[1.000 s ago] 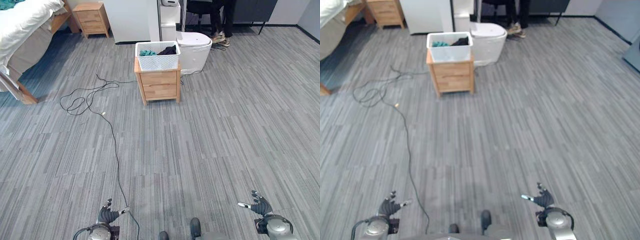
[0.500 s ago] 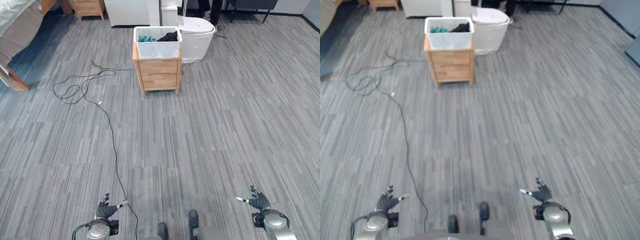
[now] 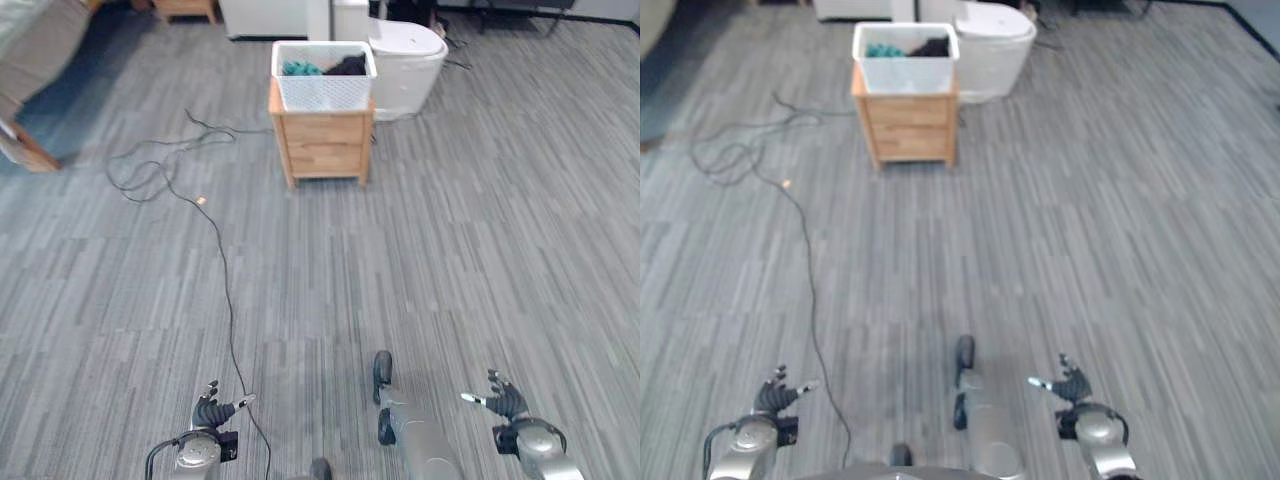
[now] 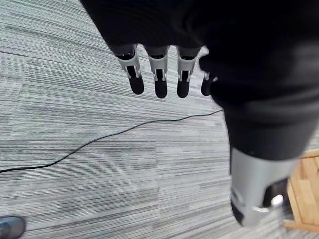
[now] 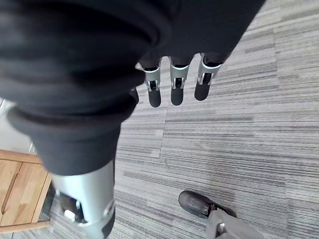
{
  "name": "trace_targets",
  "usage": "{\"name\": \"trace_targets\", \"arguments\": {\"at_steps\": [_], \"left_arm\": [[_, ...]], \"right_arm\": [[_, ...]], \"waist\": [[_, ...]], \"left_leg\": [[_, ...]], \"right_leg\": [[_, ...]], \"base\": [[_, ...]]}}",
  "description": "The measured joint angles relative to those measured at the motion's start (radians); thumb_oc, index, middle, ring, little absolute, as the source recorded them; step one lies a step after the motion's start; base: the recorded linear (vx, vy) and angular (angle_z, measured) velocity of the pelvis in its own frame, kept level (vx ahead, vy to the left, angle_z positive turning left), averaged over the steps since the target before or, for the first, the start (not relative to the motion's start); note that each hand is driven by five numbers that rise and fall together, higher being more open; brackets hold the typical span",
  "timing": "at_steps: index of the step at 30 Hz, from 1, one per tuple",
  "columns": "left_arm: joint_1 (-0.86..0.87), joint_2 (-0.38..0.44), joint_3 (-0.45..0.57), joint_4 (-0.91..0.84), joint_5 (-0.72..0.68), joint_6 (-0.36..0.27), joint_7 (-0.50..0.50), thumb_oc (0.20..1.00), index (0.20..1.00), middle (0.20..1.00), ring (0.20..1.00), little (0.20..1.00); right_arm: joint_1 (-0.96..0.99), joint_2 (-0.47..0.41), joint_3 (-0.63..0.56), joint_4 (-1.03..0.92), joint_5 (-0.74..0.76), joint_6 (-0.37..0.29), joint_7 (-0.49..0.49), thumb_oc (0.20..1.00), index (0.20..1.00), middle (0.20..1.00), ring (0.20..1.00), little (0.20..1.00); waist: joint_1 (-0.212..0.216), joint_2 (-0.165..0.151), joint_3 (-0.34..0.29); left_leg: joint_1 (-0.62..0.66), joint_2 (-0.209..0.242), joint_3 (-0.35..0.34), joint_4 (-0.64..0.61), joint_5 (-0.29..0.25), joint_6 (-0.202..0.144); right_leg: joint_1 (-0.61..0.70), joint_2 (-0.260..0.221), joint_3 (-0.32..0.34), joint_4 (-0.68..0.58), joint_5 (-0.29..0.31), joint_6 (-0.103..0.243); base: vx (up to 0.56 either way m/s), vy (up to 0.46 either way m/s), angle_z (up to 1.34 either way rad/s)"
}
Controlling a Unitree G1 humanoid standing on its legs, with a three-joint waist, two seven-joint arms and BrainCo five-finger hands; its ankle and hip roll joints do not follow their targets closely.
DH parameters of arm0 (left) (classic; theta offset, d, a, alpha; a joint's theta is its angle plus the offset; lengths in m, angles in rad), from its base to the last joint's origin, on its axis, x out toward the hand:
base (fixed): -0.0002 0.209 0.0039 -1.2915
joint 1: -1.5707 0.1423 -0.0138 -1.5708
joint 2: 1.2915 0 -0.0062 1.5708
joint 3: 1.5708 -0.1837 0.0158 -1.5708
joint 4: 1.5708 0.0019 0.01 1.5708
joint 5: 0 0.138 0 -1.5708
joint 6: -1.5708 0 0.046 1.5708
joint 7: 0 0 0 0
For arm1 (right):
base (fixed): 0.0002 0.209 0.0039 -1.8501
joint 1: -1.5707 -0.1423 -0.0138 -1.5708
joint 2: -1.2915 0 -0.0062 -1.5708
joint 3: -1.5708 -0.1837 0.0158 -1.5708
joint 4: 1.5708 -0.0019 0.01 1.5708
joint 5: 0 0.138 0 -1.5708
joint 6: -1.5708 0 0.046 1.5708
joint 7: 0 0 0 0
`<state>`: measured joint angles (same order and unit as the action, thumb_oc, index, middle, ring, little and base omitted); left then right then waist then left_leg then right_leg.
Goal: Grab the laundry basket,head to the washer,open it,put in the laundry and shut it.
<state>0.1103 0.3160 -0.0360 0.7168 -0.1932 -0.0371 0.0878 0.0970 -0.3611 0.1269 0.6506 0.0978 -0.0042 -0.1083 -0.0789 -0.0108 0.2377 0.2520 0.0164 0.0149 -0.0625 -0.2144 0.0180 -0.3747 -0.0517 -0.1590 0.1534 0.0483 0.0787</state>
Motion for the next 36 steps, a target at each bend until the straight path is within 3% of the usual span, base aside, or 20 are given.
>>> {"name": "trace_targets", "arguments": {"at_steps": [1, 2, 4, 6, 7, 9, 10, 13, 14, 15, 16, 19, 22, 24, 26, 28, 30, 31, 33, 36], "left_arm": [[0.001, -0.007, -0.019, -0.001, 0.0, 0.0, -0.004, 1.0, 1.0, 1.0, 1.0, 1.0], [0.019, -0.014, -0.026, -0.008, 0.0, 0.0, -0.004, 1.0, 1.0, 1.0, 1.0, 1.0], [0.024, -0.027, -0.026, 0.001, 0.0, 0.001, -0.006, 1.0, 1.0, 1.0, 1.0, 1.0], [0.012, -0.043, -0.038, -0.001, 0.0, -0.001, -0.011, 1.0, 1.0, 1.0, 1.0, 1.0], [-0.007, -0.041, -0.04, 0.003, 0.0, 0.0, -0.015, 1.0, 1.0, 1.0, 1.0, 1.0], [-0.012, -0.038, -0.041, -0.001, 0.001, 0.001, -0.017, 1.0, 1.0, 1.0, 1.0, 1.0], [-0.01, -0.038, -0.043, 0.001, 0.002, 0.001, -0.017, 1.0, 1.0, 1.0, 1.0, 1.0], [-0.003, -0.034, -0.046, 0.001, 0.003, 0.0, -0.018, 1.0, 1.0, 1.0, 1.0, 1.0], [0.007, -0.029, -0.045, 0.004, 0.003, 0.001, -0.016, 1.0, 1.0, 1.0, 1.0, 1.0], [0.006, -0.032, -0.045, 0.041, 0.003, 0.002, -0.016, 1.0, 1.0, 1.0, 1.0, 1.0], [0.001, -0.032, -0.043, 0.05, 0.003, 0.003, -0.015, 1.0, 1.0, 1.0, 1.0, 1.0], [0.009, -0.032, -0.039, 0.065, 0.004, 0.005, -0.013, 1.0, 1.0, 1.0, 1.0, 1.0], [0.038, -0.03, -0.031, 0.066, 0.01, 0.012, -0.01, 1.0, 1.0, 1.0, 1.0, 1.0], [0.027, -0.021, -0.027, 0.064, 0.014, 0.018, -0.01, 1.0, 1.0, 1.0, 1.0, 1.0], [-0.003, 0.034, -0.033, 0.048, 0.017, 0.017, -0.01, 1.0, 1.0, 1.0, 1.0, 1.0], [-0.063, 0.053, -0.04, 0.045, 0.017, 0.016, -0.008, 1.0, 1.0, 1.0, 1.0, 1.0], [-0.102, 0.074, -0.048, 0.046, 0.017, 0.016, -0.004, 1.0, 1.0, 1.0, 1.0, 1.0], [-0.101, 0.069, -0.053, 0.042, 0.017, 0.016, -0.003, 1.0, 1.0, 1.0, 1.0, 1.0], [-0.074, 0.066, -0.054, 0.04, 0.017, 0.016, -0.003, 1.0, 1.0, 1.0, 1.0, 1.0], [-0.051, 0.052, -0.052, 0.063, 0.015, 0.017, 0.0, 1.0, 1.0, 1.0, 1.0, 1.0]], "right_arm": [[-0.002, -0.002, 0.0, 0.002, 0.0, 0.0, 0.0, 1.0, 1.0, 1.0, 1.0, 1.0], [-0.028, -0.005, 0.0, 0.003, 0.0, -0.001, 0.001, 1.0, 1.0, 1.0, 1.0, 1.0], [-0.062, -0.011, -0.005, 0.021, 0.0, -0.001, 0.001, 1.0, 1.0, 1.0, 1.0, 1.0], [-0.069, -0.022, -0.004, 0.013, 0.0, -0.011, 0.0, 1.0, 1.0, 1.0, 1.0, 1.0], [-0.085, -0.02, -0.001, 0.021, 0.001, -0.015, -0.004, 1.0, 1.0, 1.0, 1.0, 1.0], [-0.103, -0.011, 0.001, 0.031, 0.001, -0.014, -0.011, 1.0, 1.0, 1.0, 1.0, 1.0], [-0.103, -0.011, 0.003, 0.031, 0.001, -0.012, -0.014, 1.0, 1.0, 1.0, 1.0, 1.0], [-0.09, -0.013, 0.015, 0.042, 0.0, -0.009, -0.023, 1.0, 1.0, 1.0, 1.0, 1.0], [-0.087, -0.011, 0.034, 0.061, 0.0, -0.003, -0.023, 1.0, 1.0, 1.0, 1.0, 1.0], [-0.065, -0.011, 0.046, 0.101, 0.0, -0.001, -0.025, 1.0, 1.0, 1.0, 1.0, 1.0], [-0.059, -0.012, 0.045, 0.119, 0.0, 0.003, -0.027, 1.0, 1.0, 1.0, 1.0, 1.0], [-0.053, -0.011, 0.044, 0.141, 0.0, 0.006, -0.031, 1.0, 1.0, 1.0, 1.0, 1.0], [-0.047, -0.011, 0.038, 0.136, -0.001, 0.004, -0.032, 1.0, 1.0, 1.0, 1.0, 1.0], [-0.038, 0.011, 0.039, 0.125, -0.002, 0.004, -0.031, 1.0, 1.0, 1.0, 1.0, 1.0], [-0.032, 0.073, 0.04, 0.1, -0.002, -0.001, -0.022, 1.0, 1.0, 1.0, 1.0, 1.0], [-0.043, 0.084, 0.043, 0.084, -0.001, 0.0, -0.02, 1.0, 1.0, 1.0, 1.0, 1.0], [-0.085, 0.098, 0.052, 0.011, 0.0, -0.011, -0.019, 1.0, 1.0, 1.0, 1.0, 1.0], [-0.097, 0.086, 0.084, -0.005, -0.001, -0.009, -0.018, 1.0, 1.0, 1.0, 1.0, 1.0], [-0.112, 0.087, 0.088, -0.011, -0.001, -0.012, -0.019, 1.0, 1.0, 1.0, 1.0, 1.0], [-0.091, 0.072, 0.09, -0.004, -0.001, 0.001, -0.018, 1.0, 1.0, 1.0, 1.0, 1.0]], "waist": [[-0.002, 0.02, -0.003], [0.002, 0.033, -0.009], [-0.003, 0.046, -0.01], [-0.001, 0.034, -0.021], [0.002, 0.013, -0.023], [0.01, -0.03, -0.019], [0.021, -0.041, -0.015], [0.028, -0.043, -0.016], [0.036, -0.031, -0.014], [0.043, -0.012, -0.022], [0.049, -0.005, -0.02], [0.062, -0.008, -0.022], [0.084, -0.012, -0.046], [0.07, -0.049, -0.061], [0.07, -0.115, -0.096], [0.063, -0.114, -0.092], [0.049, -0.091, -0.063], [0.051, -0.066, -0.036], [0.044, -0.051, -0.017], [0.026, -0.05, -0.007]], "left_leg": [[-0.004, 0.016, -0.008, 0.04, -0.003, -0.003], [-0.002, 0.038, -0.001, 0.115, 0.037, -0.052], [-0.012, 0.067, 0.002, 0.217, 0.057, -0.094], [-0.095, 0.061, 0.016, 0.404, 0.084, -0.161], [-0.184, 0.064, 0.099, 0.511, 0.054, -0.139], [-0.312, 0.034, 0.172, 0.442, 0.026, -0.108], [-0.329, 0.023, 0.184, 0.338, 0.043, -0.085], [-0.443, 0.039, 0.193, 0.155, 0.202, -0.106], [-0.488, 0.06, 0.186, 0.09, 0.265, -0.102], [-0.528, 0.074, 0.186, -0.029, 0.327, -0.106], [-0.558, 0.076, 0.185, -0.027, 0.332, -0.101], [-0.572, 0.073, 0.203, -0.027, 0.331, -0.092], [-0.498, 0.059, 0.233, -0.021, 0.349, -0.037], [-0.483, 0.017, 0.251, 0.032, 0.403, 0.023], [-0.448, -0.049, 0.257, 0.106, 0.328, 0.093], [-0.409, -0.072, 0.245, 0.099, 0.273, 0.135], [-0.36, -0.082, 0.261, 0.085, 0.256, 0.128], [-0.284, -0.087, 0.262, 0.054, 0.197, 0.138], [-0.241, -0.09, 0.267, 0.04, 0.162, 0.11], [-0.172, -0.111, 0.267, 0.028, 0.134, 0.072]], "right_leg": [[0.006, 0.018, 0.0, 0.023, 0.001, -0.001], [0.061, 0.043, 0.001, 0.002, 0.064, -0.083], [0.126, 0.062, -0.027, -0.029, 0.044, -0.114], [0.232, 0.075, -0.021, -0.116, 0.04, -0.137], [0.277, 0.073, -0.014, -0.172, 0.052, -0.189], [0.34, 0.064, 0.013, -0.234, 0.06, -0.209], [0.355, 0.062, 0.016, -0.233, 0.057, -0.205], [0.403, 0.081, 0.014, -0.237, -0.01, -0.164], [0.448, 0.098, 0.03, -0.235, -0.024, -0.151], [0.501, 0.124, 0.031, -0.241, -0.086, -0.158], [0.526, 0.132, 0.031, -0.24, -0.103, -0.169], [0.604, 0.127, 0.063, -0.235, -0.159, -0.151], [0.695, 0.086, 0.115, -0.234, -0.225, -0.099], [0.692, 0.024, 0.105, -0.148, -0.253, -0.056], [0.626, -0.055, 0.093, 0.094, -0.26, -0.025], [0.498, -0.069, 0.113, 0.326, -0.257, 0.006], [0.218, -0.075, 0.137, 0.675, -0.251, 0.016], [0.094, -0.072, 0.113, 0.675, -0.26, 0.001], [-0.009, -0.08, 0.063, 0.555, -0.257, 0.001], [-0.088, -0.077, -0.047, 0.136, -0.197, 0.001]], "base": [[0.33, -0.209, 0.49], [0.33, -0.21, 0.32], [0.22, -0.148, 0.19], [0.21, -0.127, 0.24], [0.24, -0.08, 0.14], [0.25, -0.021, -0.21], [0.27, -0.003, -0.52], [0.26, 0.015, -0.23], [0.4, 0.052, -0.27], [0.49, 0.117, -0.23], [0.5, 0.14, -0.09], [0.45, 0.167, -0.23], [0.4, 0.189, -0.55], [0.34, 0.199, -0.12], [0.31, 0.241, -0.14], [0.28, 0.26, 0.05], [0.35, 0.222, -0.13], [0.48, 0.197, -0.31], [0.4, 0.056, -0.12], [0.3, -0.034, 0.17]]}}
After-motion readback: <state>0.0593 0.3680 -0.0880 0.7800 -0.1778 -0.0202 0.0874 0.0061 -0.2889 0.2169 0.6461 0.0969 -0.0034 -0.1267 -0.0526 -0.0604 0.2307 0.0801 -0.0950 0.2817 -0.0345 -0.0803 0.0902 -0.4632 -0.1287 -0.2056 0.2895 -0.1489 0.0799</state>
